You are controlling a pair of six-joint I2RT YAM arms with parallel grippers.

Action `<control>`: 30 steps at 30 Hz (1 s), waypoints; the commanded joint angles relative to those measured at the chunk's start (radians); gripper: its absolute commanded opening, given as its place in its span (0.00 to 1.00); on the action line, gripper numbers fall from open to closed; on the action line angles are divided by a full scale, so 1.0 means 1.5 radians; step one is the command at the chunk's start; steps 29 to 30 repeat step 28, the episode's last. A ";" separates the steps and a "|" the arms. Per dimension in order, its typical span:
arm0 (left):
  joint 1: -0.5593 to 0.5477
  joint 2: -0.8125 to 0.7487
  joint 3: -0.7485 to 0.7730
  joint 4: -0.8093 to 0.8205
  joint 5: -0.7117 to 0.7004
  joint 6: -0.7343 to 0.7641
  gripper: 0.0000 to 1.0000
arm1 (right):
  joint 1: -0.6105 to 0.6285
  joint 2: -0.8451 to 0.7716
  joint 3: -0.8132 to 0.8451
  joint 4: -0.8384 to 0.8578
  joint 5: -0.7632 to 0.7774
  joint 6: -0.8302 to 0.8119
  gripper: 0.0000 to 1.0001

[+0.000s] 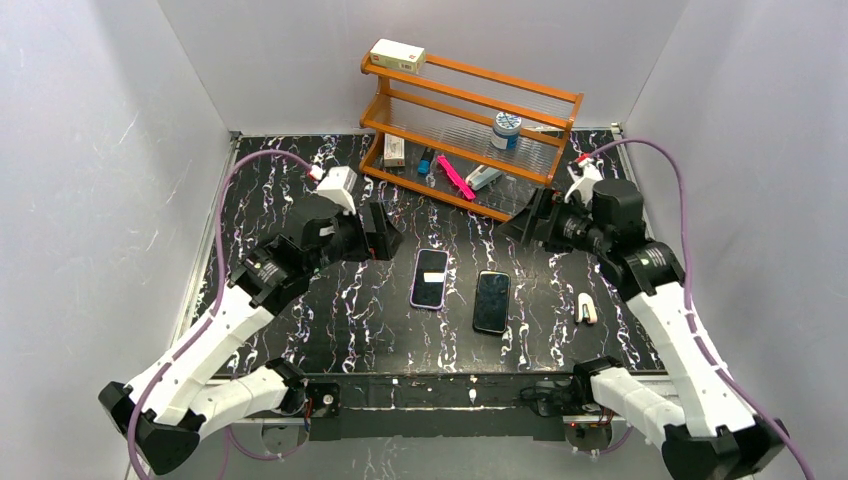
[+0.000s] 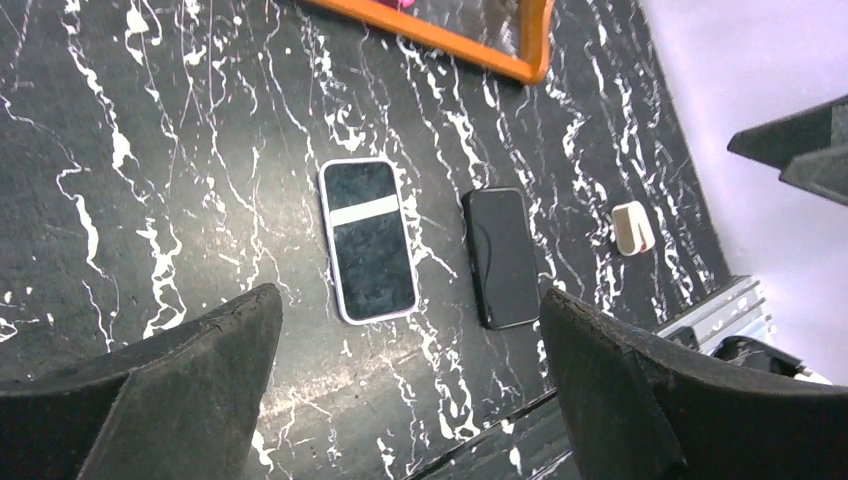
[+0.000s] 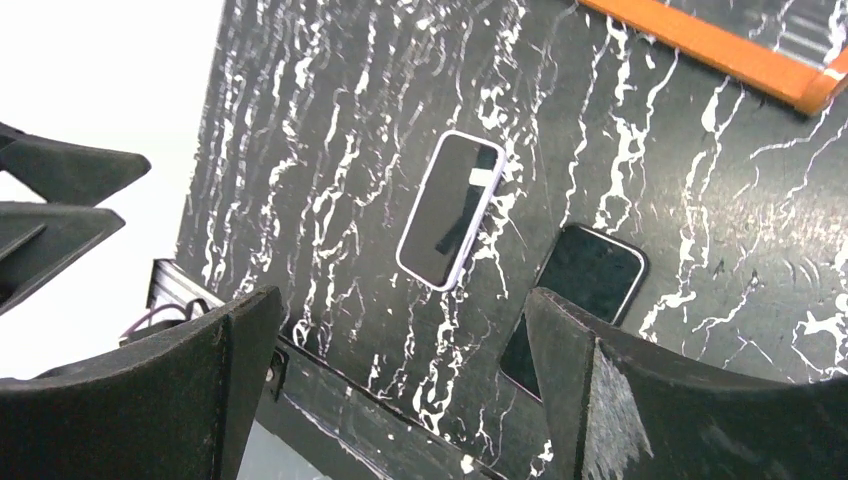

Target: Put the phone into the phone case

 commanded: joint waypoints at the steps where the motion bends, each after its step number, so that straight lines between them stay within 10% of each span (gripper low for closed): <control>1: 0.001 -0.019 0.064 -0.040 -0.026 -0.003 0.98 | -0.002 -0.049 0.030 0.025 0.017 0.011 0.99; 30: 0.002 -0.084 0.081 -0.053 -0.113 0.045 0.98 | -0.002 -0.130 0.038 0.029 0.047 0.035 0.99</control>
